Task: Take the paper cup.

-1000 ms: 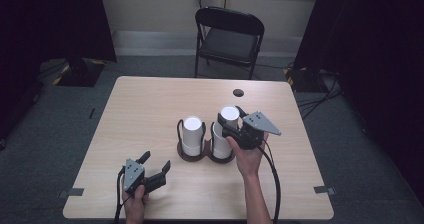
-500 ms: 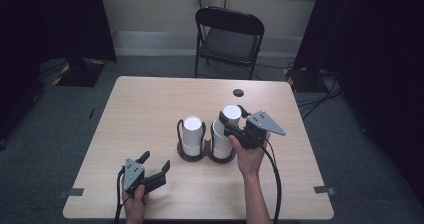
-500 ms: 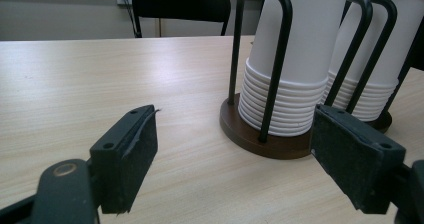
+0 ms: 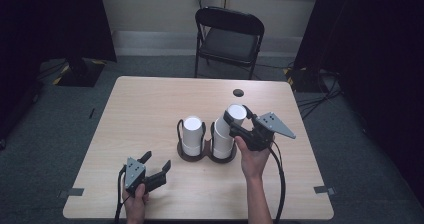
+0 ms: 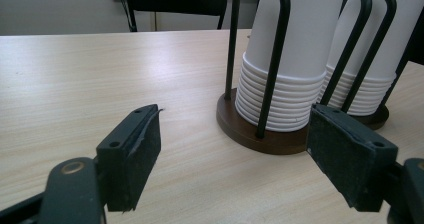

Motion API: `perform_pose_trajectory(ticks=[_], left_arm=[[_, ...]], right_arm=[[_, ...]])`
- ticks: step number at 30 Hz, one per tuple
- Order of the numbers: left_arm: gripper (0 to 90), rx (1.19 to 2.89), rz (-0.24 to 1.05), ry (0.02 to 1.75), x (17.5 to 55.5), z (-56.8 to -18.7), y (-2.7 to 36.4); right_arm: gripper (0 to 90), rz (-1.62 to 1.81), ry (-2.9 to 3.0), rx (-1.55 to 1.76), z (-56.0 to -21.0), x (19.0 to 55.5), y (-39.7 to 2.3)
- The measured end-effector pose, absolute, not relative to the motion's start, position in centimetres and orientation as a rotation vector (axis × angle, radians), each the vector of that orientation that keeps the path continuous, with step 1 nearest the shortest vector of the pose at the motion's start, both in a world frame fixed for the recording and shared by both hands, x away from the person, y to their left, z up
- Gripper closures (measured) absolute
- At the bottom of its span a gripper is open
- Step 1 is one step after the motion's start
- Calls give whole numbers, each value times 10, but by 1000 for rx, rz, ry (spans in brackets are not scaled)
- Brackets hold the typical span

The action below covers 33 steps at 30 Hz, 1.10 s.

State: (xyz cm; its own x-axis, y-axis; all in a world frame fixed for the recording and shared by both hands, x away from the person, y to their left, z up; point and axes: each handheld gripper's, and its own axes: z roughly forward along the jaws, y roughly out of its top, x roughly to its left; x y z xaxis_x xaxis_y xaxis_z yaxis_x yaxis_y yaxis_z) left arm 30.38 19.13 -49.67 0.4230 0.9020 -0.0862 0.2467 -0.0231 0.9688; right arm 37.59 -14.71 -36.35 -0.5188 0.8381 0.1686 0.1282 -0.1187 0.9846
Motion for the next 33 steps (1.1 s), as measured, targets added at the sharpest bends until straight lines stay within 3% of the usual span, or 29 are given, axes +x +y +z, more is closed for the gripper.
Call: perform_pose_trajectory(ticks=[21,33], left_arm=[[215,1537,661,1066,303,-496,194],[239,1512,538,1001,302,-494,190]], right_arm=[[344,1747,1606,1137,-371,334,-168],[345,1787,1597,1161,-382,308,-165]])
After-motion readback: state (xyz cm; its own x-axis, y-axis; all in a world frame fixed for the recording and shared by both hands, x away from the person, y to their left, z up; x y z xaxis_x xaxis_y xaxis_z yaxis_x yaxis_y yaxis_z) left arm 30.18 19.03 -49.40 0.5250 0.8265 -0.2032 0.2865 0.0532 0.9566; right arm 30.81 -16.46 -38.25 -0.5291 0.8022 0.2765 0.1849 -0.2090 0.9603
